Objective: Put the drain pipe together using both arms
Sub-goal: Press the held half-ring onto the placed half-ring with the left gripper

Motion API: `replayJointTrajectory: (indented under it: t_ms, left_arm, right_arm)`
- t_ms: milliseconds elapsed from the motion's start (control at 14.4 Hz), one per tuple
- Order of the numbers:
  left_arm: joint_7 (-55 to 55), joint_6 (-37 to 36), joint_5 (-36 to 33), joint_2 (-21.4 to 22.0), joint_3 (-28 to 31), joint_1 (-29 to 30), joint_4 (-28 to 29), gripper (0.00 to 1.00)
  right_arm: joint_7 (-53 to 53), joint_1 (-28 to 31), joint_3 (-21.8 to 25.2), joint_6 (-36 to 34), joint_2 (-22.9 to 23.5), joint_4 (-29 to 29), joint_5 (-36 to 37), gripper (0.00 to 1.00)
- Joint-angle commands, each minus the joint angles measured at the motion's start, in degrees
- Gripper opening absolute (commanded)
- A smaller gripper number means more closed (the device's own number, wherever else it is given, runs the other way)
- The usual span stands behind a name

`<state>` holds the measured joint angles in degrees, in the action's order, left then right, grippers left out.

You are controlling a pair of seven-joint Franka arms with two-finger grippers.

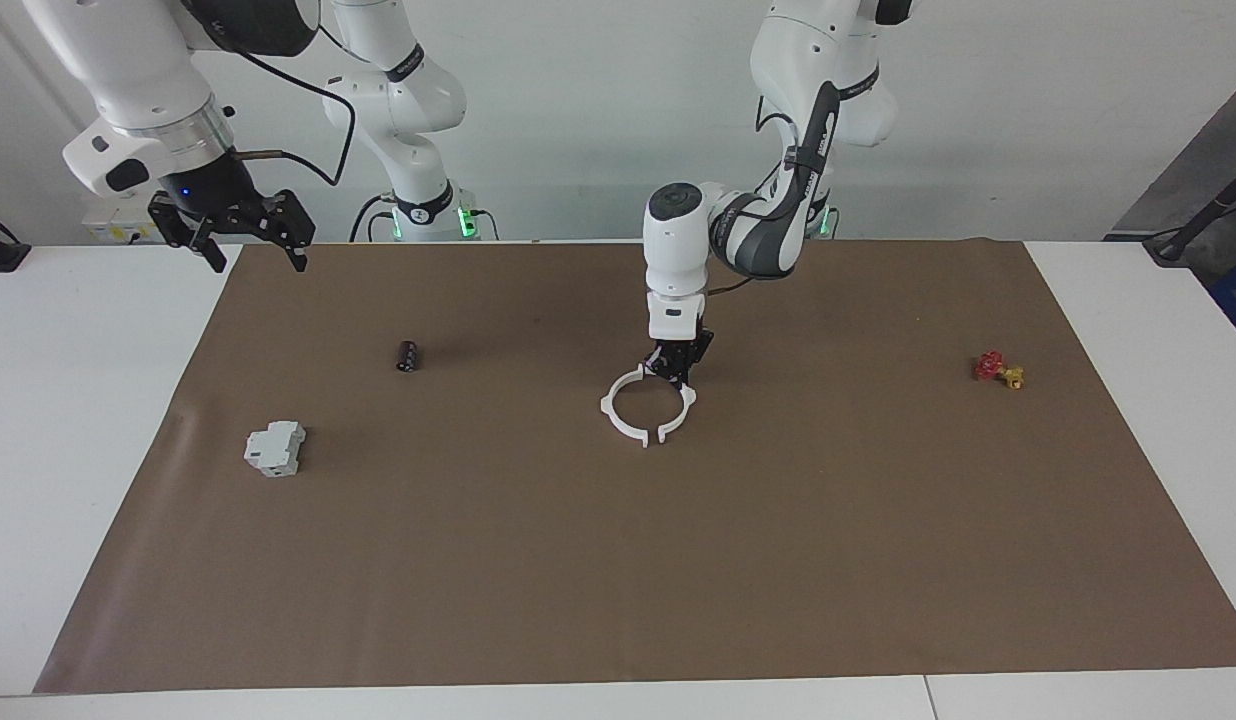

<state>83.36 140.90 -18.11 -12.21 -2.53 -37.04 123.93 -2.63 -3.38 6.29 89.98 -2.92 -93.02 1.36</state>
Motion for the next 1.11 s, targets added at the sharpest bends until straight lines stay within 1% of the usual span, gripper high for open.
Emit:
replayJointTrajectory:
  t_ms: [0, 208, 556, 694, 1042]
  left_arm:
    - [3.2, -0.7, -3.1, -0.2, 0.8, -1.1, -0.4, 0.00]
    - [3.2, -0.6, -3.2, -0.3, 0.8, -1.1, -0.7, 0.00]
    - [3.1, -0.1, -5.8, -0.7, 0.8, -0.9, -1.1, 0.00]
    - [2.9, -0.2, -7.4, -1.8, 0.8, -0.9, -1.8, 0.00]
    - [2.9, 0.2, -7.8, -3.1, 0.8, -1.1, -2.7, 0.00]
  right_arm:
    - [0.9, 0.5, -0.2, -1.0, 0.4, 0.6, -0.9, 1.00]
    - [0.9, 0.5, -0.2, -1.0, 0.4, 0.6, -0.9, 1.00]
    - [0.9, 0.5, -0.2, -1.0, 0.4, 0.6, -0.9, 1.00]
    - [0.9, 0.5, -0.2, -1.0, 0.4, 0.6, -0.9, 1.00]
    - [0.9, 0.5, -0.2, -1.0, 0.4, 0.6, -0.9, 1.00]
